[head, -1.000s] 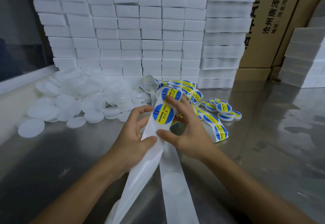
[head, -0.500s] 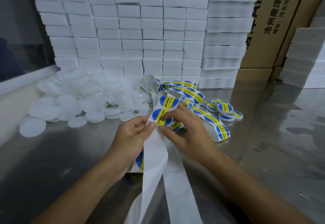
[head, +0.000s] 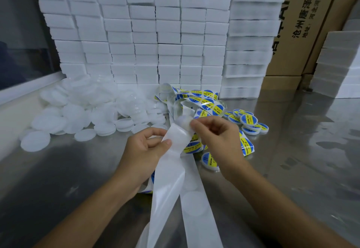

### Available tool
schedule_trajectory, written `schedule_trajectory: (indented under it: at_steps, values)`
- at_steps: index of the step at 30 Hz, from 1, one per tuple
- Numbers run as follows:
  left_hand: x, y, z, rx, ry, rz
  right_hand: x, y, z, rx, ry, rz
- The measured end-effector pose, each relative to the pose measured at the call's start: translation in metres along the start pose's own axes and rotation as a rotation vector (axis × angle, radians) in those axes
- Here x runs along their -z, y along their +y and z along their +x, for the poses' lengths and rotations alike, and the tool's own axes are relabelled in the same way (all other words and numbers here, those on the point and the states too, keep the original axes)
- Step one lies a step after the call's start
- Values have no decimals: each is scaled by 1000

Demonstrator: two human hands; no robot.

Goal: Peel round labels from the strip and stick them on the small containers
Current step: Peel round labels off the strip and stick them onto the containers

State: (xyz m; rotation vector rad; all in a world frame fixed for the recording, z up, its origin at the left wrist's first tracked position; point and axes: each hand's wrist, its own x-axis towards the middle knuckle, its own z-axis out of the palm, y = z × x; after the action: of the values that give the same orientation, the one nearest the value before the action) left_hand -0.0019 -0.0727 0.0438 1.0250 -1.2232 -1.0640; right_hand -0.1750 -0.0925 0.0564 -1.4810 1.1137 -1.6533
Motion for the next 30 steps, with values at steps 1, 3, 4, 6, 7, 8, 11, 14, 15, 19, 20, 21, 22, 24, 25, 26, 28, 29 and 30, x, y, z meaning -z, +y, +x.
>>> schedule_trajectory:
  at_steps: [1,3,4,6,7,8,11,14,15,19,20,21,22,24,25,26,28,29,30]
  values:
    - [0,0,0,-4,2,12,3,-2,2,-154,3,104]
    - [1,0,1,-27,30,46,10,-2,7,-411,-5,327]
    - [1,0,2,-58,59,73,13,-1,9,-494,8,420]
    - [3,1,4,-168,151,149,18,0,11,-553,39,521]
    - [5,3,6,-249,211,181,20,1,12,-538,45,543]
    - [9,4,8,-334,268,219,21,1,12,-504,47,548]
    - [27,7,17,-482,412,371,22,-3,13,-383,68,485]
    - [58,0,31,-432,519,658,18,-7,10,-268,100,337]
    - [70,-6,35,-355,519,800,18,-7,10,-224,104,275]
    - [109,-25,45,57,444,1198,16,-10,4,-78,68,133]
    - [114,-25,45,112,433,1212,15,-11,4,-49,67,123]
    - [118,-26,46,161,424,1232,14,-11,3,-21,75,112]
    - [122,-26,46,212,413,1253,14,-10,3,1,85,103]
    - [123,-25,46,287,404,1286,13,-9,4,24,98,98]
    - [124,-25,47,303,402,1295,13,-9,4,35,98,97]
    - [124,-25,47,309,398,1307,14,-8,4,51,96,93]
    - [125,-26,48,328,392,1348,14,-7,5,81,98,59]
    - [125,-27,49,341,392,1362,14,-6,5,89,102,37]
    - [125,-28,50,353,392,1365,14,-5,6,95,107,20]
